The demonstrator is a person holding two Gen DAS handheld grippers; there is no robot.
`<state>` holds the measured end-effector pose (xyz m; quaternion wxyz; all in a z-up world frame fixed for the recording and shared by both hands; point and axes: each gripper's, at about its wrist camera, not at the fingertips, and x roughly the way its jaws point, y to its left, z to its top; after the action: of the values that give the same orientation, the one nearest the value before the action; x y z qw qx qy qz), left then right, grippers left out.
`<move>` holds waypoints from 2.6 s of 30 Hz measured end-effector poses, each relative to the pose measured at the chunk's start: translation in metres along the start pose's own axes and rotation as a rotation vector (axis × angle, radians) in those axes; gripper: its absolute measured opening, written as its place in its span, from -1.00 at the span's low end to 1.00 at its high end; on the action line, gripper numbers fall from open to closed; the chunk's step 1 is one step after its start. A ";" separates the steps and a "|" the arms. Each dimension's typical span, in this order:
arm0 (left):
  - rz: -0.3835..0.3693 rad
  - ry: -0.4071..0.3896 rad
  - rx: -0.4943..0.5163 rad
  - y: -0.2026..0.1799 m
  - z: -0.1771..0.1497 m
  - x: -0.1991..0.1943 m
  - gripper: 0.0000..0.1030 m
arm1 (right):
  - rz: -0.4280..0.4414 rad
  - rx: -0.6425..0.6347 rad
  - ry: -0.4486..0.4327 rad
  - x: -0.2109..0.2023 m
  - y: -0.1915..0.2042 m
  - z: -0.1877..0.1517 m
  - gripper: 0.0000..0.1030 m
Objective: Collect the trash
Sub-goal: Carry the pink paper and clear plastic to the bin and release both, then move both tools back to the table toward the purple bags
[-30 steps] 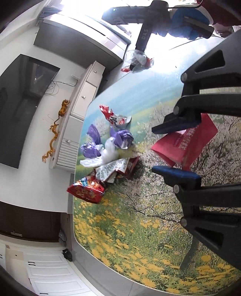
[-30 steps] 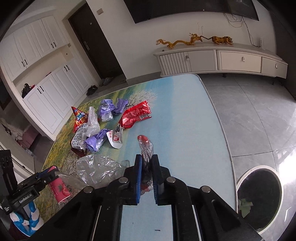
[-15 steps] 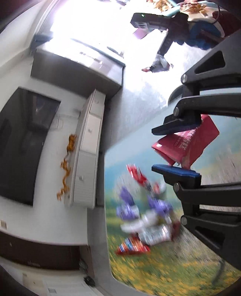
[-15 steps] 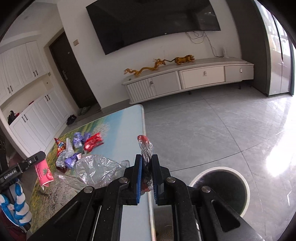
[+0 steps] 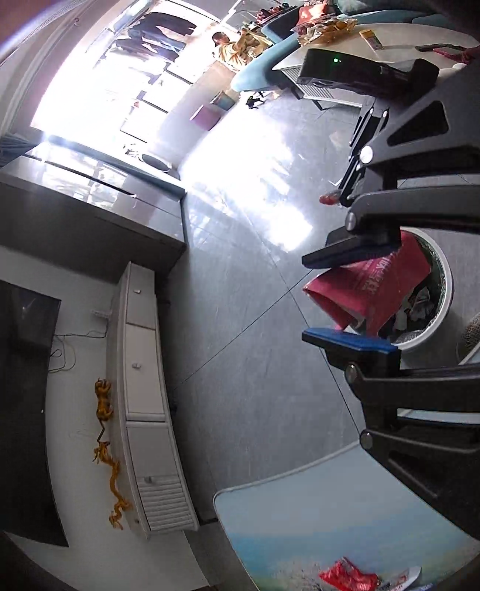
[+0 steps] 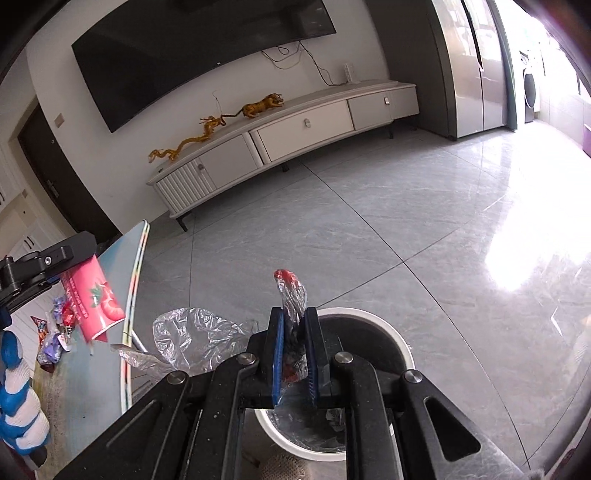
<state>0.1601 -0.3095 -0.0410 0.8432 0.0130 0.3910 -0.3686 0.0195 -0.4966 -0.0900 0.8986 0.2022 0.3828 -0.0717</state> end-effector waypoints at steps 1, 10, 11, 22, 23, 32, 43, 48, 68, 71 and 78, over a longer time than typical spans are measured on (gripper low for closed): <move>-0.004 0.014 0.003 -0.005 0.000 0.012 -0.37 | -0.002 0.012 0.008 0.004 -0.005 -0.001 -0.76; -0.031 0.120 -0.002 -0.026 -0.002 0.075 -0.01 | -0.044 0.114 0.072 0.024 -0.048 -0.015 -0.33; -0.029 0.119 0.002 -0.027 -0.002 0.075 -0.01 | -0.045 0.119 0.074 0.024 -0.050 -0.016 -0.32; 0.128 -0.048 -0.010 -0.005 0.001 0.020 -0.01 | -0.074 0.110 -0.008 -0.003 -0.040 -0.010 0.38; 0.142 -0.066 -0.012 -0.002 0.001 0.012 -0.01 | -0.077 0.104 -0.023 -0.008 -0.037 -0.008 0.43; 0.219 -0.127 -0.032 0.037 -0.018 -0.063 -0.01 | -0.032 0.048 -0.175 -0.061 0.009 0.010 0.96; 0.355 -0.225 -0.187 0.140 -0.054 -0.163 0.01 | 0.087 -0.058 -0.285 -0.098 0.093 0.023 1.00; 0.433 -0.264 -0.284 0.191 -0.077 -0.204 0.14 | 0.130 -0.108 -0.284 -0.099 0.129 0.027 1.00; 0.577 -0.129 -0.469 0.309 -0.158 -0.234 0.16 | 0.278 -0.287 -0.034 -0.003 0.255 0.003 1.00; 0.570 -0.100 -0.460 0.311 -0.158 -0.221 0.16 | 0.299 -0.307 0.010 0.018 0.271 0.000 1.00; 0.559 -0.154 -0.436 0.298 -0.153 -0.223 0.16 | 0.333 -0.331 0.082 0.055 0.296 -0.008 0.99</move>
<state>0.1547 0.0917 -0.0773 0.9213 -0.0886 0.3773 -0.0315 0.1369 -0.2231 -0.0432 0.9025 0.1154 0.3870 0.1497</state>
